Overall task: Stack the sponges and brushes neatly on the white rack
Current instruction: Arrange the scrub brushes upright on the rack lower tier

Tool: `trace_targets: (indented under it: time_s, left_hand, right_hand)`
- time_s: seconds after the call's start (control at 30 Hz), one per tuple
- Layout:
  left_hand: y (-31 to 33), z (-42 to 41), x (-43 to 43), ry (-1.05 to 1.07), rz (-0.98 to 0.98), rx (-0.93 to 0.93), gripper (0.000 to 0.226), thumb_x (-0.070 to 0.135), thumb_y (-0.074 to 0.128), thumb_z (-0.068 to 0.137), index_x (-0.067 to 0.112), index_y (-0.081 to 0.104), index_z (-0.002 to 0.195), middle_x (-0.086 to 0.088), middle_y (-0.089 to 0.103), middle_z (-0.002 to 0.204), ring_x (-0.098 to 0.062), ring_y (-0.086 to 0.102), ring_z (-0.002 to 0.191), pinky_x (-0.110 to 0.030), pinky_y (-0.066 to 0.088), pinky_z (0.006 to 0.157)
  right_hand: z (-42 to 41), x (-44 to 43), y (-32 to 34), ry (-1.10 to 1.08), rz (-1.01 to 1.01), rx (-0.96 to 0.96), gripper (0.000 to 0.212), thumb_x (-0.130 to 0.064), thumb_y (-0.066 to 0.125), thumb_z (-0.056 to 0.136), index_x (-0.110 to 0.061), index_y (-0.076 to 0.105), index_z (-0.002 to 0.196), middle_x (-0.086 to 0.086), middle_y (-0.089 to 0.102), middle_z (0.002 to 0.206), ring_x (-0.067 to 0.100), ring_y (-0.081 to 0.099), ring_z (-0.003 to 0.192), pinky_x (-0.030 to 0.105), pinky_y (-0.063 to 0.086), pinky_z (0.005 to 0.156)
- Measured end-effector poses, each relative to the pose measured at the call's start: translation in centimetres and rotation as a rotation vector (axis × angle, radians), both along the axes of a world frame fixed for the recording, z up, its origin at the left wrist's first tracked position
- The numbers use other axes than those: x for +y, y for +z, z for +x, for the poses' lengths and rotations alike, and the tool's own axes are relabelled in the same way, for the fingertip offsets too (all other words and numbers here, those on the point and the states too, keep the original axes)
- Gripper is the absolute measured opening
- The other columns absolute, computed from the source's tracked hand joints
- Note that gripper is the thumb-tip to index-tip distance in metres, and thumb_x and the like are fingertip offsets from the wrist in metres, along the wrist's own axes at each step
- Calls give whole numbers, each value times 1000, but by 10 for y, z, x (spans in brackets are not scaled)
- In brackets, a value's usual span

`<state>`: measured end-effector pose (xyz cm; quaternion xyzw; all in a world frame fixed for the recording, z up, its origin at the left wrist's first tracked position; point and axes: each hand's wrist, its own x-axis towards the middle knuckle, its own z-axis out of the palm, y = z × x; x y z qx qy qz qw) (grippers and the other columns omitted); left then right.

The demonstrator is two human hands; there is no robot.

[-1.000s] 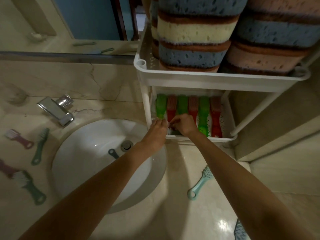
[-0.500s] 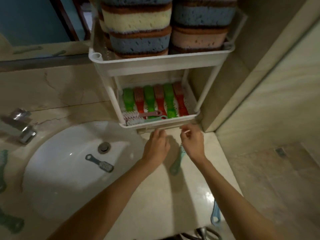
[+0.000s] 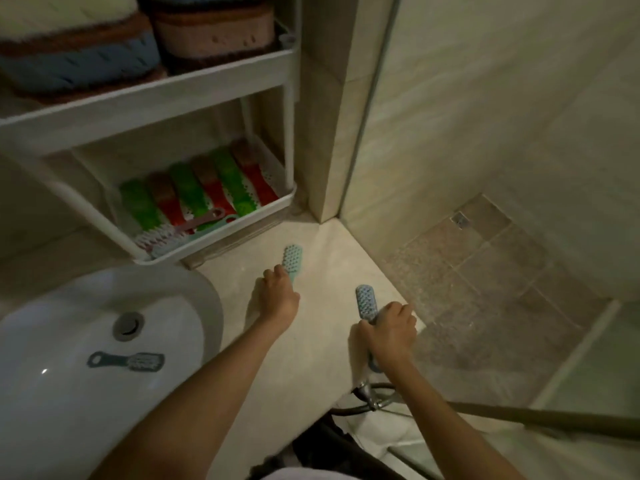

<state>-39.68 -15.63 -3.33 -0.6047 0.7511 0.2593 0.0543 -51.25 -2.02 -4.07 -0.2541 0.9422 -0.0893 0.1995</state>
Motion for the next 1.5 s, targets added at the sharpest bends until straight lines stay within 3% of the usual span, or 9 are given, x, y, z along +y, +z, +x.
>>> trace_targets:
  time_s: [0.23,0.33,0.5,0.67,0.93,1.03,1.17,1.3,1.5]
  left_hand:
    - [3,6,-6,68,57,-2,42,13,58,87,1,44,125,-20,48,131,-34,48,121,-38,42,97]
    - [6,15,-8,58,58,-52,33,10,52,90,2,52,122,-18,52,129,-34,52,118,-36,46,93]
    - [14,35,-11,70,13,-53,32,1,45,91,6,59,120,-15,59,125,-32,53,118,-37,46,92]
    - [31,60,-24,248,-26,138,26,9,44,95,1,55,118,-20,62,118,-37,57,110,-39,47,87]
    - [60,95,-52,609,-7,445,18,11,39,97,-1,50,105,-22,62,110,-37,60,101,-39,49,81]
    - [64,99,-63,684,27,532,17,12,41,98,-2,49,103,-24,59,116,-37,59,105,-38,51,82]
    - [66,98,-76,824,112,698,23,7,40,96,-4,45,116,-24,52,125,-39,58,109,-50,55,84]
    - [65,101,-86,869,125,738,27,7,37,97,-4,41,122,-24,49,130,-39,55,114,-51,53,88]
    - [61,106,-95,919,175,794,29,7,37,98,-5,38,124,-23,45,133,-38,54,116,-51,53,89]
  right_hand:
    - [2,-12,3,-9,-51,-99,36,-22,60,84,-1,47,110,16,58,111,34,58,102,37,47,78]
    - [6,-17,4,72,-39,-39,26,-15,50,90,-1,44,111,19,64,106,36,62,96,38,47,73]
    - [10,-35,9,247,-174,-70,17,-7,44,93,-3,48,109,19,64,102,35,60,90,32,35,63]
    - [21,-74,22,491,-336,-109,19,-11,43,96,0,50,109,22,60,103,35,54,91,32,32,65]
    - [60,-186,61,701,-484,-182,23,-7,40,96,3,55,109,24,65,105,41,59,95,40,44,74]
    - [73,-233,71,838,-440,-142,29,-10,41,96,0,54,119,28,62,113,44,58,103,45,44,85]
    - [88,-287,75,1005,-374,-115,39,-15,42,96,-15,46,135,23,64,115,39,60,106,44,44,97]
    - [103,-320,70,1196,-235,-123,37,-17,37,99,-18,46,135,13,53,134,34,57,111,36,45,92]
    - [133,-343,57,1253,-198,-317,33,-11,38,97,-16,57,124,11,56,132,32,54,116,38,42,102]
